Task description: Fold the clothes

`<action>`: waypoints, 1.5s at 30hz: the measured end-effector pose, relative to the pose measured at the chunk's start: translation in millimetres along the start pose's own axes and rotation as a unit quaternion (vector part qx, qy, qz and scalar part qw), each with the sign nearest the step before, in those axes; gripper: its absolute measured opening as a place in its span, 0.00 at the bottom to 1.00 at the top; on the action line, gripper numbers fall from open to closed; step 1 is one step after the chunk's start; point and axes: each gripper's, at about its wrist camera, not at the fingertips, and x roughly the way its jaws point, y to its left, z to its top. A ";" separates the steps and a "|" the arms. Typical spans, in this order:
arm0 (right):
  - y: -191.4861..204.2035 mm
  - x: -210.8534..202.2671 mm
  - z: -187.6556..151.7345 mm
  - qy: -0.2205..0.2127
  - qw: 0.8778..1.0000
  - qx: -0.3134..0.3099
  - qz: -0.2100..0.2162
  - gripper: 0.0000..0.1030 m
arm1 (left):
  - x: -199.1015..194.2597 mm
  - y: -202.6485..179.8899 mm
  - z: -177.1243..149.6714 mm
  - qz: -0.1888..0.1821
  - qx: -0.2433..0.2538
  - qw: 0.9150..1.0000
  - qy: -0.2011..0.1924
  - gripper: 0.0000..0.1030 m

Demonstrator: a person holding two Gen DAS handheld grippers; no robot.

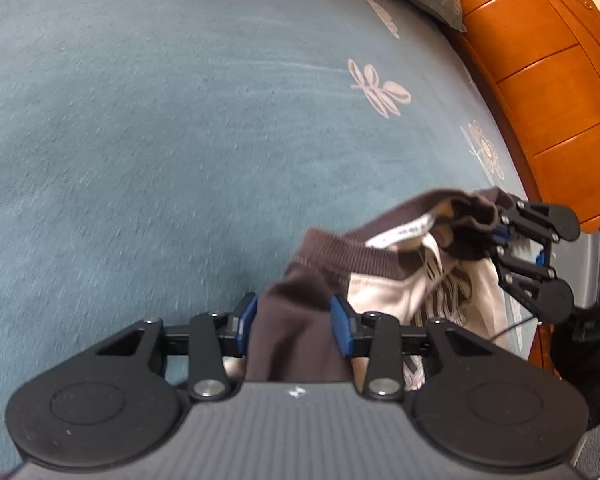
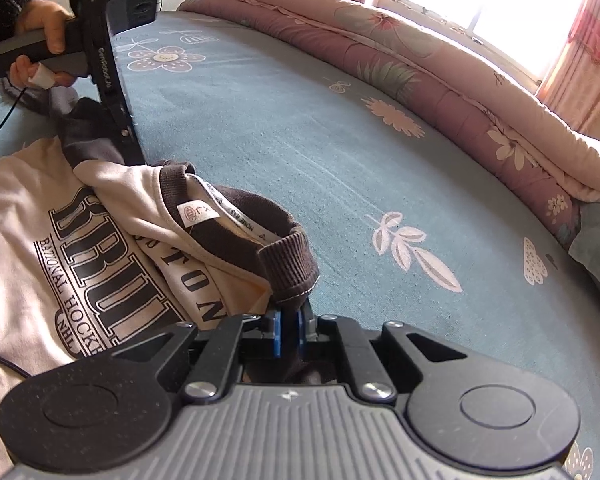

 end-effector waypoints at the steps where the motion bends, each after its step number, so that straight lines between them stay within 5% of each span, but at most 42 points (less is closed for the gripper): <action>1: -1.0 0.5 -0.9 0.001 1.000 0.002 0.000 0.09 | 0.4 2.2 -0.1 -0.001 -0.007 1.000 -0.002 0.29; 3: -2.4 2.2 -3.9 0.004 1.000 0.006 -0.001 0.09 | -3.5 0.1 -5.3 0.004 -0.013 1.000 0.001 0.20; 8: -3.1 9.0 -11.5 0.009 1.000 0.010 -0.001 0.09 | -4.5 -2.7 -21.8 0.002 0.000 1.000 -0.006 0.18; 10: -4.5 10.2 -11.9 0.006 1.000 0.017 -0.001 0.09 | -4.4 1.2 -20.5 0.016 -0.015 1.000 -0.015 0.11; 14: -6.9 8.6 -9.5 0.001 1.000 0.030 -0.006 0.09 | -12.1 -28.2 -23.6 0.080 0.043 0.995 -0.045 0.02; 27: -39.9 24.0 33.6 -0.037 0.996 0.048 -0.067 0.09 | -73.3 -43.7 18.5 0.154 0.085 0.964 -0.200 0.01; 35: -84.0 92.7 61.0 -0.024 0.989 0.128 -0.070 0.11 | -40.4 -13.4 58.1 0.207 0.067 0.953 -0.209 0.02; 41: -101.9 89.1 47.3 -0.023 0.979 0.189 -0.077 0.53 | -36.8 0.3 47.9 0.219 0.060 0.947 -0.225 0.12; 45: -111.9 32.7 36.2 -0.059 0.976 0.197 -0.071 0.65 | -71.8 -13.1 29.2 0.239 0.083 0.926 -0.281 0.25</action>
